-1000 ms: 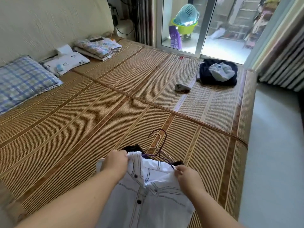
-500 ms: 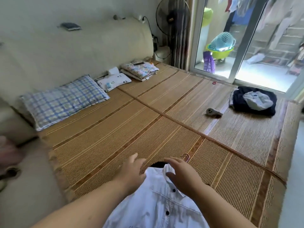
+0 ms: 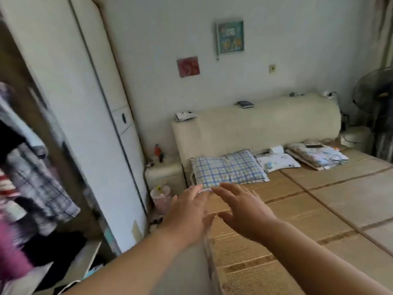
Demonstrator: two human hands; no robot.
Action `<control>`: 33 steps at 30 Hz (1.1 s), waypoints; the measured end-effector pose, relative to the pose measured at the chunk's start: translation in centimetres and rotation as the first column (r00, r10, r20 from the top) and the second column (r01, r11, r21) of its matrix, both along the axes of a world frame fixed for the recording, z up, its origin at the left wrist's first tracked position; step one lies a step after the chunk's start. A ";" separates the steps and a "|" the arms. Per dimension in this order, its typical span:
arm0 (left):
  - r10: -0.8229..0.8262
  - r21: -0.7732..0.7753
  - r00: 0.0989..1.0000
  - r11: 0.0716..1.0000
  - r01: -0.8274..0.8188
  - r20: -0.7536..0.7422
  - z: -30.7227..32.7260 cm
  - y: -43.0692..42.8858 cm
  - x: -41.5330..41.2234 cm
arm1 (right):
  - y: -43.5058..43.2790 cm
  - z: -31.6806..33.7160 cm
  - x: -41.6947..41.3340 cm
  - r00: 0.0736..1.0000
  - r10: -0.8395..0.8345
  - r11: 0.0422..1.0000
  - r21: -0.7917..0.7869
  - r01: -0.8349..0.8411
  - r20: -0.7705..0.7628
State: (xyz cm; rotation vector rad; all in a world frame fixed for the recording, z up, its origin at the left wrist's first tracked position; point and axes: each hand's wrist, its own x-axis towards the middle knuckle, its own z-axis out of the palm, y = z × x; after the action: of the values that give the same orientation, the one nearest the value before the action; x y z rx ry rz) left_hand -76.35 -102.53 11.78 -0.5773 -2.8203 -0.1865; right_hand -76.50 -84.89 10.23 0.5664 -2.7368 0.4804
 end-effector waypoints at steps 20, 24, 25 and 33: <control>0.608 0.070 0.566 0.713 -0.697 -0.556 15.6 -34.6 13.1 | -41.8 15.7 0.4 0.715 0.589 0.755 -0.058 -0.653 -0.377; 0.658 0.134 0.383 0.594 -0.793 -0.648 20.0 -36.6 12.9 | -46.4 19.7 -0.7 0.594 0.665 0.640 -0.065 -0.766 -0.452; 0.671 0.154 0.347 0.569 -0.808 -0.655 20.8 -37.2 12.7 | -47.4 20.6 -1.2 0.566 0.678 0.611 -0.068 -0.789 -0.469; 0.689 0.363 -0.004 0.377 -0.852 -0.725 28.0 -42.0 11.0 | -55.6 27.2 -6.1 0.345 0.763 0.367 -0.072 -0.927 -0.547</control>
State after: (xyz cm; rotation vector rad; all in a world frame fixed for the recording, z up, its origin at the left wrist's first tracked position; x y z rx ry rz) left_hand -65.40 -144.57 39.80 0.8429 -1.7516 0.4827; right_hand -82.61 -140.54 37.40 1.7998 -1.5889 0.9442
